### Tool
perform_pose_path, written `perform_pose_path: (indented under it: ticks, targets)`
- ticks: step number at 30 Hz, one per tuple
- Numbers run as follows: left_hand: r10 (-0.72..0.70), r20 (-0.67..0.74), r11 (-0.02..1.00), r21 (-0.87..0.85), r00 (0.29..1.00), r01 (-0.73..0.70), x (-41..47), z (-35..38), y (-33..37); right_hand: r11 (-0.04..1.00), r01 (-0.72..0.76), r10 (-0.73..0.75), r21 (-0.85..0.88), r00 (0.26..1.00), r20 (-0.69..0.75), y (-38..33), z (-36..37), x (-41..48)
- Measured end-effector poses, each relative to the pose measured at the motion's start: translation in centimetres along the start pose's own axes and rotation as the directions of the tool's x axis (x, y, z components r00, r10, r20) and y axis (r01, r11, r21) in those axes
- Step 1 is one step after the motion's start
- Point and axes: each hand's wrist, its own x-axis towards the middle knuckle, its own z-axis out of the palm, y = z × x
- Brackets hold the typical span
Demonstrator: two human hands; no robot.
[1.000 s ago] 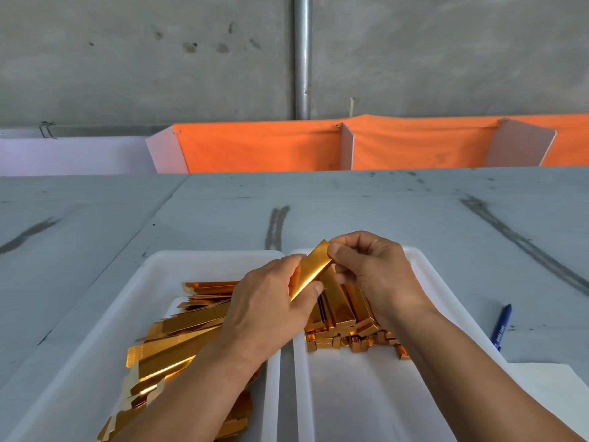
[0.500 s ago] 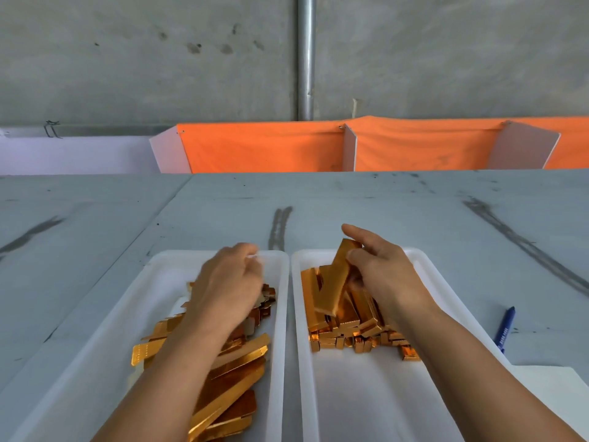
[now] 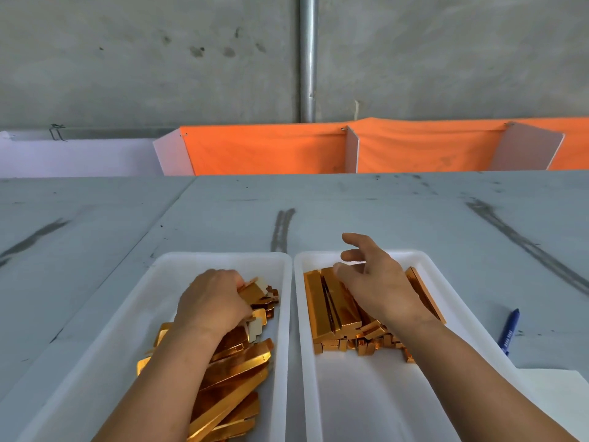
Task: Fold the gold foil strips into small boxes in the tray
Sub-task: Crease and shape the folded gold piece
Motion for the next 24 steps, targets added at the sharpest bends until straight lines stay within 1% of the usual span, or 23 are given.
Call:
perform_pose_path:
  ticks: [2, 4, 6, 7, 10, 12, 14, 17, 19, 24]
  targets:
    - [0.013, -0.158, 0.995, -0.096, 0.987, -0.028, -0.1, -0.4, 0.3, 0.999, 0.031, -0.032, -0.005, 0.999, -0.018, -0.1, 0.1, -0.2]
    - [0.036, -0.286, 0.964, -0.242, 0.958, -0.108, -0.2, -0.7, 0.9, 0.998, 0.065, -0.064, 0.024, 0.997, -0.03, -0.3, 0.2, -0.4]
    - [0.078, -0.315, 0.88, -0.424, 0.946, -0.214, -0.7, -0.8, 1.7, 0.99, 0.071, -0.069, 0.125, 0.997, -0.021, -0.5, 0.3, -0.6]
    - [0.129, -0.307, 0.84, -0.471, 0.943, -0.268, -1.1, -0.8, 2.2, 0.979, 0.059, -0.059, 0.193, 0.998, -0.005, -0.7, 0.3, -0.7]
    - [0.304, -0.25, 0.785, -0.481, 0.919, -0.39, -2.1, -0.2, 3.4, 0.938, -0.002, -0.019, 0.346, 0.998, 0.056, -0.9, 0.3, -0.8]
    - [0.367, -0.225, 0.771, -0.471, 0.903, -0.43, -2.3, 0.2, 3.7, 0.905, -0.047, 0.01, 0.422, 0.996, 0.09, -0.9, 0.3, -0.7]
    - [0.391, -0.21, 0.772, -0.454, 0.896, -0.444, -2.4, 0.6, 3.8, 0.888, -0.077, 0.033, 0.453, 0.994, 0.105, -0.8, 0.3, -0.6]
    - [0.388, -0.187, 0.791, -0.436, 0.902, -0.43, -2.5, 0.8, 3.9, 0.89, -0.075, 0.04, 0.45, 0.995, 0.088, -0.7, 0.2, -0.5]
    - [0.376, -0.202, 0.792, -0.435, 0.904, -0.427, -2.5, 0.8, 4.0, 0.892, -0.067, 0.034, 0.447, 0.996, 0.082, -0.7, 0.2, -0.5]
    - [0.434, -0.236, 0.77, -0.404, 0.869, -0.494, -2.6, 0.8, 4.0, 0.888, -0.039, 0.019, 0.458, 0.999, 0.048, -0.8, 0.1, -0.6]
